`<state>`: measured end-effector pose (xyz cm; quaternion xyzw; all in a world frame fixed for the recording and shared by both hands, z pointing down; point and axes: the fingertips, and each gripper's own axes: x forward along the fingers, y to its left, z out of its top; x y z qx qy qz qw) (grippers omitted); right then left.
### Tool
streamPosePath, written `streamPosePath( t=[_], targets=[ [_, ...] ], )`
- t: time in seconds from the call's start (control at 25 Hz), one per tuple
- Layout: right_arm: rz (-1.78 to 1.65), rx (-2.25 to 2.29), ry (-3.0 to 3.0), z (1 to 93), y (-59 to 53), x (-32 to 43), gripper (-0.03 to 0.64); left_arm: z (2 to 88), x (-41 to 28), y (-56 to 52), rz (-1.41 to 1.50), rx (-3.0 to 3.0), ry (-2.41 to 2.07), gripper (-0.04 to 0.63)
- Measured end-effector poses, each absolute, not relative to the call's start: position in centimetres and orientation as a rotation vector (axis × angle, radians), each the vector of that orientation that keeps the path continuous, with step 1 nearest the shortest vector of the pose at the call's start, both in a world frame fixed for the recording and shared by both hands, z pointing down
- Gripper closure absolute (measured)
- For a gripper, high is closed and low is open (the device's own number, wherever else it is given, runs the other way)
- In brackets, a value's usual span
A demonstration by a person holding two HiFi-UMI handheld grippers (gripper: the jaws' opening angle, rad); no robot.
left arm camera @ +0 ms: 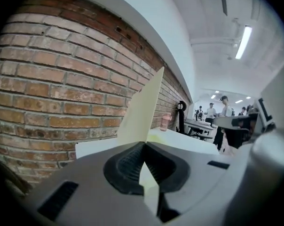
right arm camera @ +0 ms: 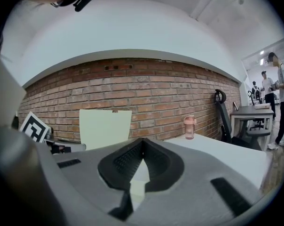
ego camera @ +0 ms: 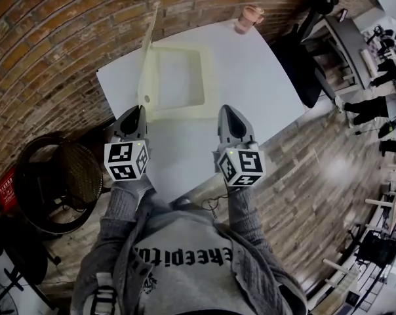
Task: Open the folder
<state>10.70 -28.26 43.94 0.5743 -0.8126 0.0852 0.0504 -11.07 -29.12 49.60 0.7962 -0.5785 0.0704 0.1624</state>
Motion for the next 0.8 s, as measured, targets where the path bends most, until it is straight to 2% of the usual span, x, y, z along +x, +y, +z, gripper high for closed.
streamPosePath(
  t=[0.8],
  targets=[
    [0.238, 1.699, -2.499, 43.5, -28.2, 9.2, 0.614, 52.8, -18.6, -27.7, 0.124, 1.932, -1.820, 0.586]
  ],
)
